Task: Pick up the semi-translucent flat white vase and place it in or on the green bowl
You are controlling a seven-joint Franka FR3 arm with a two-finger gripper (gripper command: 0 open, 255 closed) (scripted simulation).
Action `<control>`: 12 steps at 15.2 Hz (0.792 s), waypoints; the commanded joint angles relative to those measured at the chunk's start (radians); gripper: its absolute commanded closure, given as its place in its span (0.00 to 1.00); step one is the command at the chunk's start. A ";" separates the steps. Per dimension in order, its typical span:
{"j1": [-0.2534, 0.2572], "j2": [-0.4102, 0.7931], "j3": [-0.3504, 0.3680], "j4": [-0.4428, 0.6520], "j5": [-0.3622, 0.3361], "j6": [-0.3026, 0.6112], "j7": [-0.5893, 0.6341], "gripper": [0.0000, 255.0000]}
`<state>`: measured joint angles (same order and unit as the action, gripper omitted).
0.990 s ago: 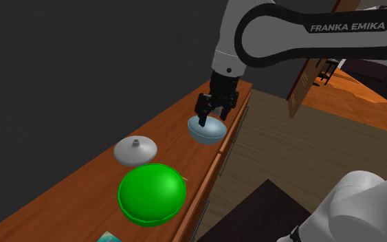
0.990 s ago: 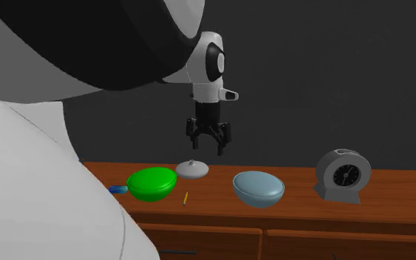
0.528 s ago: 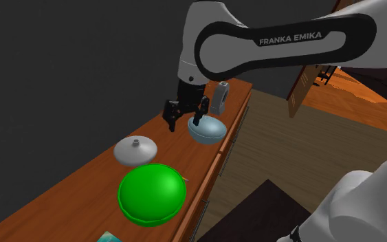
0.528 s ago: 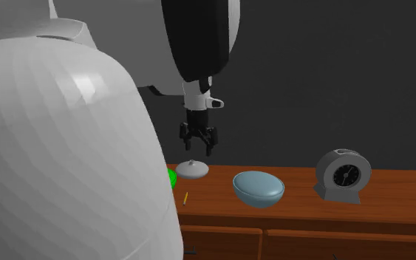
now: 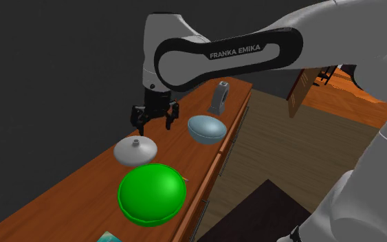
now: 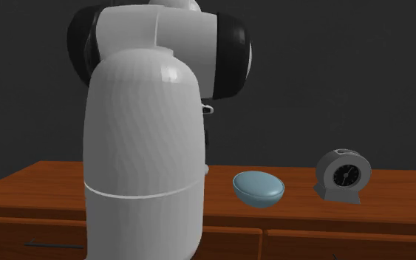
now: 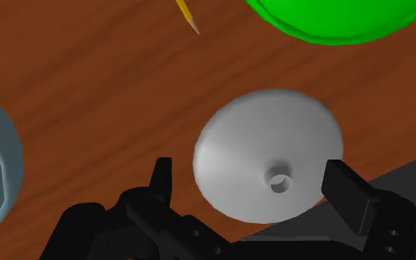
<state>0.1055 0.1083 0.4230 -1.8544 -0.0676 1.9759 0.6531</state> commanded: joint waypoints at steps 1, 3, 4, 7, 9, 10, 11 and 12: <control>0.023 0.100 0.006 0.085 -0.050 0.007 0.050 0.00; 0.051 0.184 0.005 0.169 -0.091 0.000 0.091 0.00; 0.066 0.227 0.003 0.215 -0.110 -0.006 0.109 0.00; 0.069 0.238 -0.003 0.190 -0.116 0.029 0.113 0.00; 0.069 0.247 -0.005 0.175 -0.121 0.052 0.116 0.00; 0.070 0.252 -0.006 0.168 -0.124 0.064 0.118 0.00; 0.070 0.257 -0.008 0.161 -0.126 0.075 0.120 0.00; 0.070 0.260 -0.008 0.157 -0.128 0.082 0.121 0.00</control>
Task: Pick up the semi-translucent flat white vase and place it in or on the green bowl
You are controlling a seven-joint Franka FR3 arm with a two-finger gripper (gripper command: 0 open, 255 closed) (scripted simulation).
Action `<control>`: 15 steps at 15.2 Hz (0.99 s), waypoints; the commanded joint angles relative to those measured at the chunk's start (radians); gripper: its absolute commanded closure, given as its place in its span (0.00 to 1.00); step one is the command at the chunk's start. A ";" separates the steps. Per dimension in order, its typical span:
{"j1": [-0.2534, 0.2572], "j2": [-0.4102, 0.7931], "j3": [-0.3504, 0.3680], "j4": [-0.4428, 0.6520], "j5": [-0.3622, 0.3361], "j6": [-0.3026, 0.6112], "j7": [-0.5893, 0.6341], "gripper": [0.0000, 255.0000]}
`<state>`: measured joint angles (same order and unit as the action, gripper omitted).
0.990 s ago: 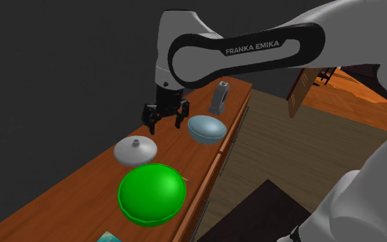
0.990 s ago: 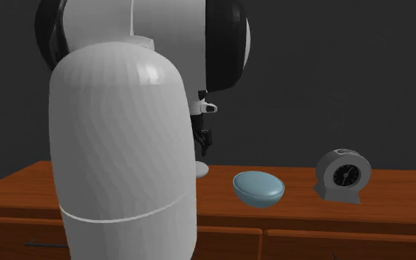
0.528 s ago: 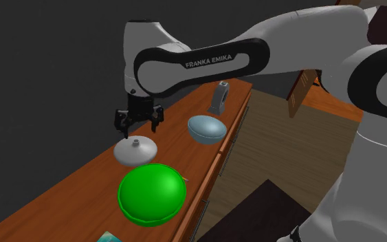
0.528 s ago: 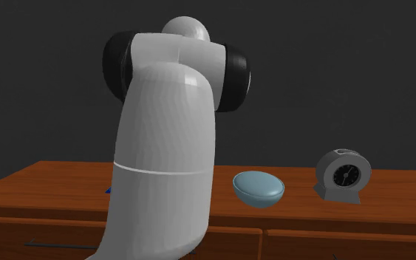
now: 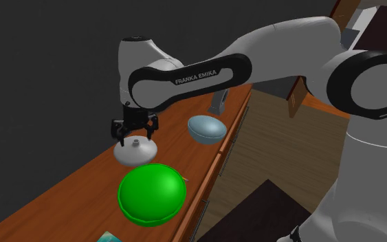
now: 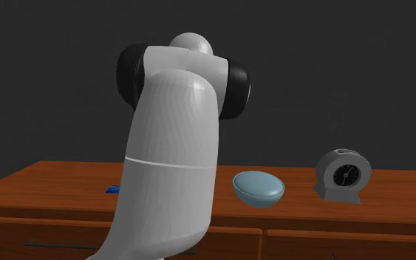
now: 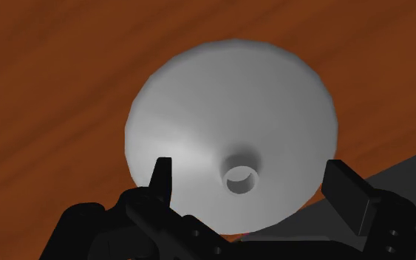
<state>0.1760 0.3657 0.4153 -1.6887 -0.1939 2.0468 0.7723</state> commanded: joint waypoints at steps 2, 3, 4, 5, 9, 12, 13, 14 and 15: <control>0.000 0.002 -0.001 -0.008 -0.002 0.011 0.001 0.00; 0.000 0.002 -0.001 -0.008 -0.002 0.011 0.001 0.00; 0.000 0.002 -0.001 -0.008 -0.002 0.011 0.001 0.00; 0.000 0.002 -0.001 -0.008 -0.002 0.011 0.001 0.00; 0.000 0.002 -0.001 -0.008 -0.002 0.011 0.001 1.00; 0.000 0.002 -0.001 -0.008 -0.002 0.011 0.001 1.00; 0.000 0.002 -0.001 -0.008 -0.002 0.011 0.002 1.00; 0.000 0.002 -0.001 -0.008 -0.002 0.010 0.001 1.00; 0.000 0.002 -0.001 -0.008 -0.002 0.010 0.001 1.00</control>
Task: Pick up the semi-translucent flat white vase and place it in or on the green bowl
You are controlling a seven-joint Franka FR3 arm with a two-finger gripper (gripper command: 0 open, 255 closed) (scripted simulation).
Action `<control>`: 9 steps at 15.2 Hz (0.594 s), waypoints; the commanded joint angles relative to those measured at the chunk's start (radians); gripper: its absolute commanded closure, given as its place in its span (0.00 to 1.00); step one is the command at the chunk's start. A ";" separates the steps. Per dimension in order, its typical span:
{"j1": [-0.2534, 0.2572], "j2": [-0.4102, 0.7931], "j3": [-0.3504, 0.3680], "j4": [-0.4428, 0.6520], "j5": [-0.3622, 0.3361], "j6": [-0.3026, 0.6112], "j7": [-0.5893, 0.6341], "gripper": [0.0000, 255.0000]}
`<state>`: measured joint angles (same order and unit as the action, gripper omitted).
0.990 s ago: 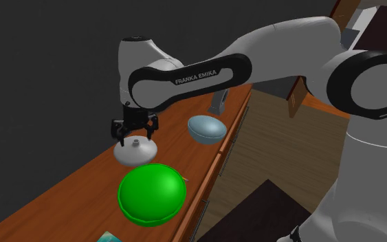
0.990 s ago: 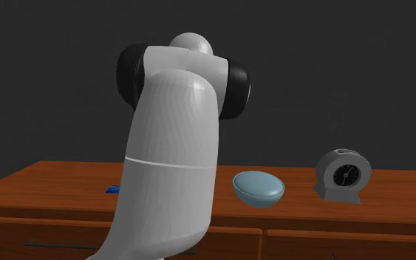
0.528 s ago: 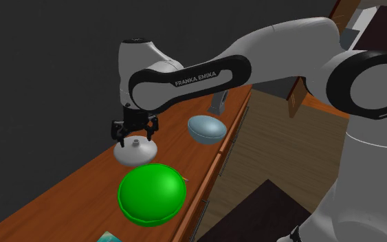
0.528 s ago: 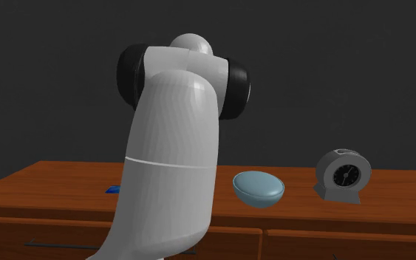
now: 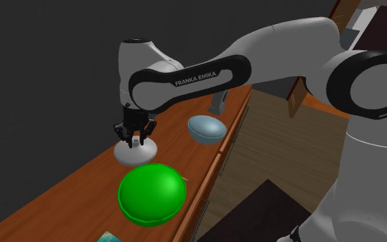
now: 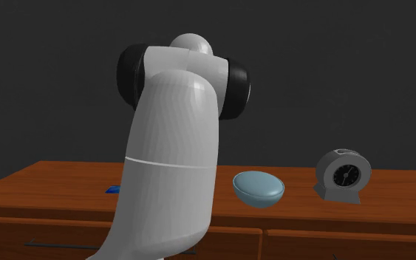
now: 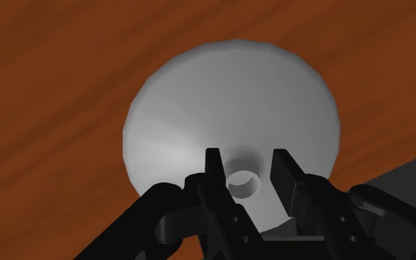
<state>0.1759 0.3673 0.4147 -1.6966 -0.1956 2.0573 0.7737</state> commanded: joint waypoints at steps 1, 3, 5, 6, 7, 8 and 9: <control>0.000 0.000 0.000 0.000 0.000 0.000 0.000 1.00; 0.000 0.001 0.000 0.000 0.000 0.000 0.000 1.00; -0.001 -0.008 0.002 0.014 0.005 -0.023 -0.004 1.00; -0.001 -0.012 0.003 0.023 0.008 -0.035 -0.006 1.00; -0.001 -0.016 0.004 0.031 0.010 -0.046 -0.007 1.00; -0.002 -0.020 0.005 0.039 0.012 -0.058 -0.009 1.00; -0.002 -0.024 0.006 0.048 0.014 -0.070 -0.011 1.00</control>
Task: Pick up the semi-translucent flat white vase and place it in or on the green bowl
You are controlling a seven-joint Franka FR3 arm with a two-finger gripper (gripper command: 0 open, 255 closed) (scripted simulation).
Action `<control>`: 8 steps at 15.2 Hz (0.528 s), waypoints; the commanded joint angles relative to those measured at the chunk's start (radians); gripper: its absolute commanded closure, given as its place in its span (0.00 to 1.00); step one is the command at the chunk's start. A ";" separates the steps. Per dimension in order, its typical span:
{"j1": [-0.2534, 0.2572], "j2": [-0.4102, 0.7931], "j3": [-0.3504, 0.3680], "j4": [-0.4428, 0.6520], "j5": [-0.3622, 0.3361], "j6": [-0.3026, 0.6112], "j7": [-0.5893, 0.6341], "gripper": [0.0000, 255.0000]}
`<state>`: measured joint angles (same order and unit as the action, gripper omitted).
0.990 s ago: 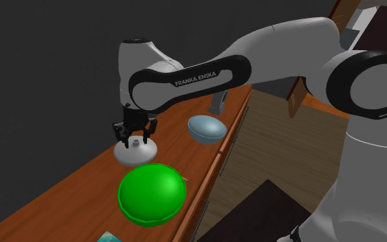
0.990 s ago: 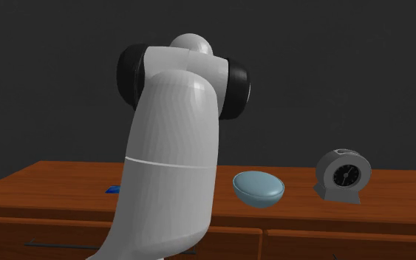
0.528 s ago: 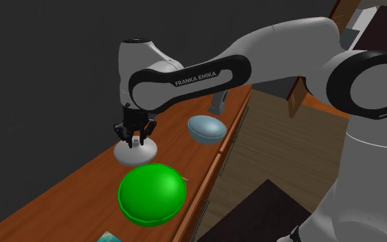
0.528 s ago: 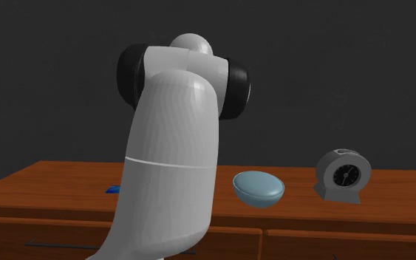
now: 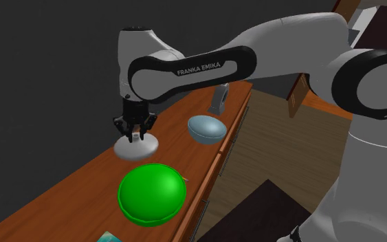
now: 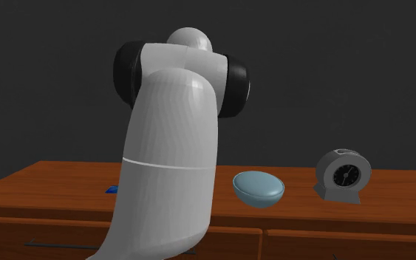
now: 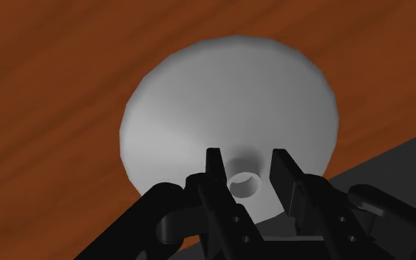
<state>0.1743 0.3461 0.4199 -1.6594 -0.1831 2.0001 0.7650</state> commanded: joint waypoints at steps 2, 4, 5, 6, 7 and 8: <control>0.000 -0.009 0.002 0.029 0.006 -0.037 -0.005 1.00; 0.000 -0.014 0.004 0.049 0.009 -0.061 -0.008 1.00; 0.000 -0.017 0.005 0.059 0.011 -0.074 -0.010 1.00; 0.001 -0.019 0.005 0.069 0.012 -0.086 -0.011 1.00; 0.001 -0.021 0.006 0.080 0.014 -0.099 -0.012 1.00; 0.001 -0.023 0.006 0.091 0.015 -0.111 -0.014 1.00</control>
<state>0.1750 0.3260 0.4255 -1.5813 -0.1697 1.9044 0.7527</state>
